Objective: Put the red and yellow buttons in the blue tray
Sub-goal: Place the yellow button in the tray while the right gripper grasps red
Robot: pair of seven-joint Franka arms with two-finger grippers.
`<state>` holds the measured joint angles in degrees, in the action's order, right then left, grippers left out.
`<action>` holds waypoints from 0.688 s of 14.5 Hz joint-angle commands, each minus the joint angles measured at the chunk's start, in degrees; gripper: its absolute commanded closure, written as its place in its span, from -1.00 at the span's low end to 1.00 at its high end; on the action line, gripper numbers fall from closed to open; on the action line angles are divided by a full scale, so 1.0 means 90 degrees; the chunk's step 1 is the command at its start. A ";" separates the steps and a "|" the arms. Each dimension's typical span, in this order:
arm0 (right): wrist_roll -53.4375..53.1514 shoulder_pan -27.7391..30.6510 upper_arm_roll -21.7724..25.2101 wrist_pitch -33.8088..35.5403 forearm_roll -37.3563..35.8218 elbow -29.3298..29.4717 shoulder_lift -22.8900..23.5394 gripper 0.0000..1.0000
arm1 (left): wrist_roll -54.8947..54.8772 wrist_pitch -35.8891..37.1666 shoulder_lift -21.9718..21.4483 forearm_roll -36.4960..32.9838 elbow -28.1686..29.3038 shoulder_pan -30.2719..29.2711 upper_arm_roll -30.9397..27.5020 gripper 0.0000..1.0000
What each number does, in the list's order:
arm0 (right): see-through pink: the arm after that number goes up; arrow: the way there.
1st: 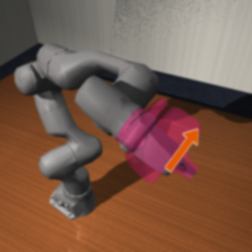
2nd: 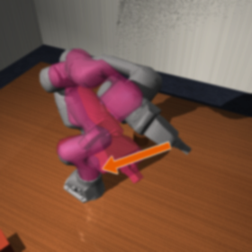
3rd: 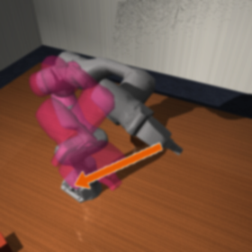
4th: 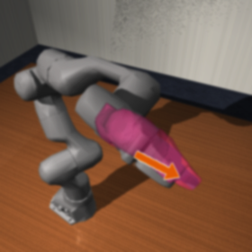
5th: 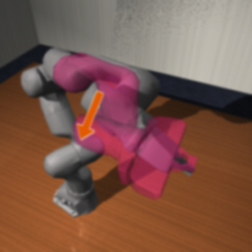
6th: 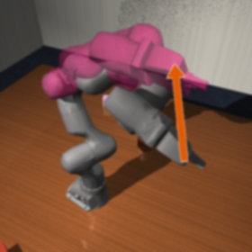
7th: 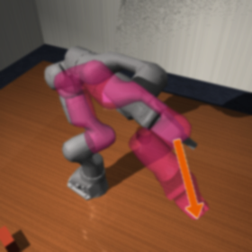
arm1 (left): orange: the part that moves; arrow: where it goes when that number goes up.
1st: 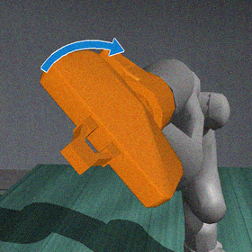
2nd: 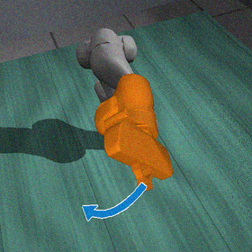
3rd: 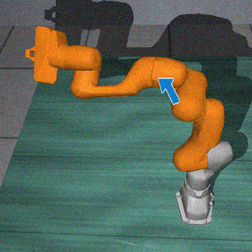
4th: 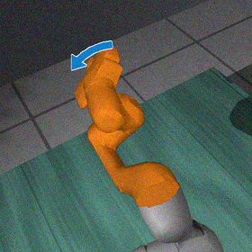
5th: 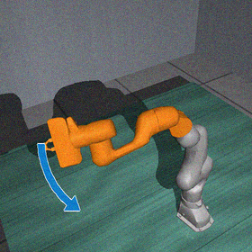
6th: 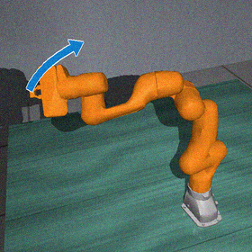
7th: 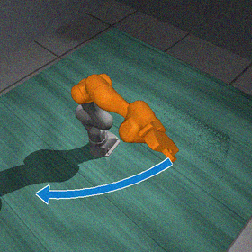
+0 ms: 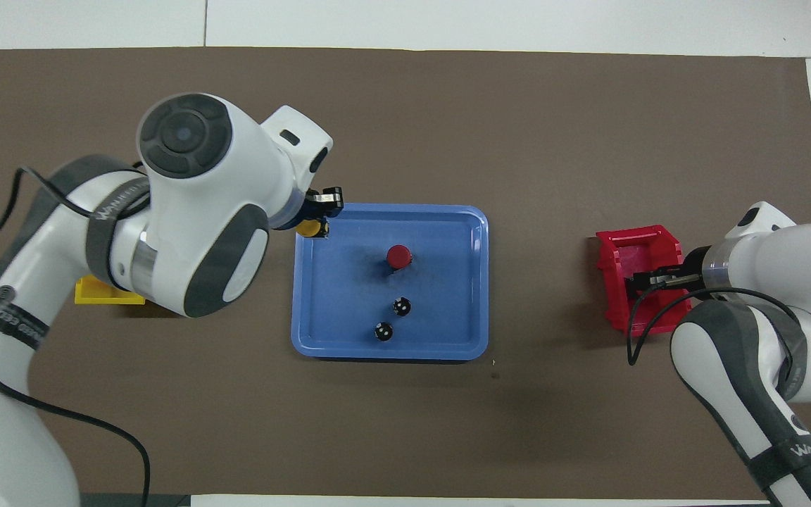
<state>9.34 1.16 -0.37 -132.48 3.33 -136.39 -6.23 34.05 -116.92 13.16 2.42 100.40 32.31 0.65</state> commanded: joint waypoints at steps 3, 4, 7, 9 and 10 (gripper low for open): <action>0.0124 0.0047 -0.0056 -0.0456 0.0109 -0.0197 0.0224 -0.28 | 0.0357 -0.0944 0.0197 0.0161 0.0573 0.0346 -0.0121 0.97; 0.0133 0.0047 -0.0066 -0.0495 0.0109 -0.0226 0.0214 -0.28 | 0.0454 -0.1061 0.0323 0.0161 0.0564 0.0413 -0.0121 0.97; 0.0144 0.0057 -0.0066 -0.0534 0.0118 -0.0460 0.0146 -0.26 | 0.0817 -0.1375 0.0549 0.0151 0.0564 0.0678 -0.0141 0.97; 0.0143 0.0057 -0.0066 -0.0534 0.0109 -0.0480 0.0116 -0.22 | 0.0817 -0.1035 0.0530 0.0112 0.0564 0.0697 -0.0151 0.97; 0.0143 0.0047 -0.0066 -0.0534 0.0118 -0.0490 0.0116 -0.21 | 0.0807 -0.0762 0.0500 0.0083 0.0573 0.0697 -0.0151 0.97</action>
<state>9.35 1.14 -0.47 -136.14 3.34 -139.22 -3.79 41.08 -126.80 18.68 2.55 104.85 37.74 0.52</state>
